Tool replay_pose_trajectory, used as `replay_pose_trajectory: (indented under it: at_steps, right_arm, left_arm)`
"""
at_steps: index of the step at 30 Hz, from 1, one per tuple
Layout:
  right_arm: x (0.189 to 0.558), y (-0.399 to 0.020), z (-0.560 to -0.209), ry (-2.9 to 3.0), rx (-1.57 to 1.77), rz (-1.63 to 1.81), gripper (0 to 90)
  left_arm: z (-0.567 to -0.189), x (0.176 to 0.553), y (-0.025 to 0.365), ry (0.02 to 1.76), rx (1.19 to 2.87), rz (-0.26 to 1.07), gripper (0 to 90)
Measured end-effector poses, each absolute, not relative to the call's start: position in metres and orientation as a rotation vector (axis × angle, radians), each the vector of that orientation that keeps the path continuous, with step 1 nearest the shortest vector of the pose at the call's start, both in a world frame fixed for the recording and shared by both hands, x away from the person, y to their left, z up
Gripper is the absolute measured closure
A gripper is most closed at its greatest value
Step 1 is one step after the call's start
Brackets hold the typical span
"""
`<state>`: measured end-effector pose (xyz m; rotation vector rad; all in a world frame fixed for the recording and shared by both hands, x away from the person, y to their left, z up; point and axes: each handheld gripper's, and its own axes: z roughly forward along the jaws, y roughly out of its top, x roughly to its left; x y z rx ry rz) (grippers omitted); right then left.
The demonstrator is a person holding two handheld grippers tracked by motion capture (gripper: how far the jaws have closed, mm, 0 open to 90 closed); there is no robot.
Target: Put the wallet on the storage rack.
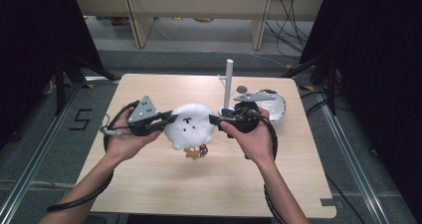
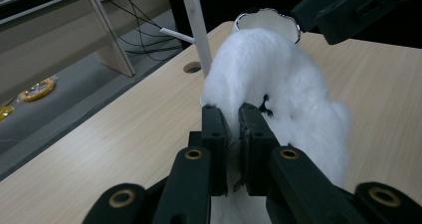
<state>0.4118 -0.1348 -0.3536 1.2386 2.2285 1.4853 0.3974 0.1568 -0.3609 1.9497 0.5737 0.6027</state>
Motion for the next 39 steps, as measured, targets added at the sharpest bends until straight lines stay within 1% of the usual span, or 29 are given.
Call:
replay_pose_trajectory:
  at_steps: [8,13,14,15,18,20,21,22,23,25,28,31,32,33,36,37,38,39]
  right_arm:
    - [0.42,-0.137,-0.363,2.251,1.235,1.482,39.3]
    - [0.422,-0.14,-0.363,2.261,1.203,1.489,39.9]
    - [0.422,-0.141,-0.362,2.263,1.208,1.485,43.7]
    - [0.422,-0.141,-0.362,2.263,1.208,1.485,43.7]
    - [0.421,-0.144,-0.36,2.261,1.198,1.495,53.6]
    - [0.42,-0.147,-0.359,2.255,1.183,1.477,61.2]
    - [0.42,-0.151,-0.358,2.252,1.171,1.465,68.8]
    - [0.42,-0.151,-0.358,2.252,1.171,1.465,68.8]
    - [0.418,-0.152,-0.356,2.254,1.201,1.448,71.3]
    - [0.419,-0.156,-0.358,2.24,1.157,1.475,75.5]
    - [0.418,-0.159,-0.357,2.217,1.153,1.48,78.3]
    - [0.416,-0.163,-0.355,2.177,1.16,1.486,79.4]
    - [0.416,-0.166,-0.353,2.156,1.14,1.509,80.0]
    - [0.416,-0.166,-0.353,2.156,1.14,1.509,80.0]
    - [0.414,-0.169,-0.351,2.125,1.144,1.5,80.3]
    - [0.415,-0.173,-0.35,2.12,1.152,1.486,80.4]
    - [0.415,-0.173,-0.35,2.12,1.152,1.486,80.4]
    - [0.416,-0.175,-0.35,2.101,1.153,1.49,80.4]
  left_arm:
    - [-0.357,0.4,0.145,0.521,1.955,0.591,83.0]
    - [-0.352,0.402,0.136,0.484,1.948,0.595,82.9]
    - [-0.351,0.402,0.134,0.481,1.944,0.592,82.9]
    - [-0.351,0.402,0.133,0.475,1.943,0.593,82.9]
    - [-0.348,0.403,0.127,0.46,1.94,0.599,82.9]
    - [-0.347,0.404,0.124,0.455,1.939,0.602,82.8]
    - [-0.347,0.405,0.123,0.454,1.939,0.606,82.7]
    - [-0.347,0.406,0.122,0.451,1.941,0.606,82.7]
    - [-0.347,0.406,0.121,0.453,1.939,0.604,82.7]
    - [-0.348,0.409,0.119,0.453,1.936,0.601,82.4]
    - [-0.349,0.412,0.115,0.448,1.92,0.601,81.4]
    - [-0.349,0.416,0.114,0.45,1.891,0.604,76.2]
    - [-0.349,0.418,0.114,0.452,1.876,0.606,72.8]
    - [-0.349,0.419,0.114,0.45,1.871,0.609,72.8]
    - [-0.349,0.421,0.119,0.483,1.852,0.614,59.6]
    - [-0.349,0.419,0.125,0.492,1.849,0.626,53.4]
    - [-0.349,0.419,0.125,0.492,1.849,0.626,50.7]
    - [-0.349,0.417,0.129,0.506,1.845,0.633,50.7]
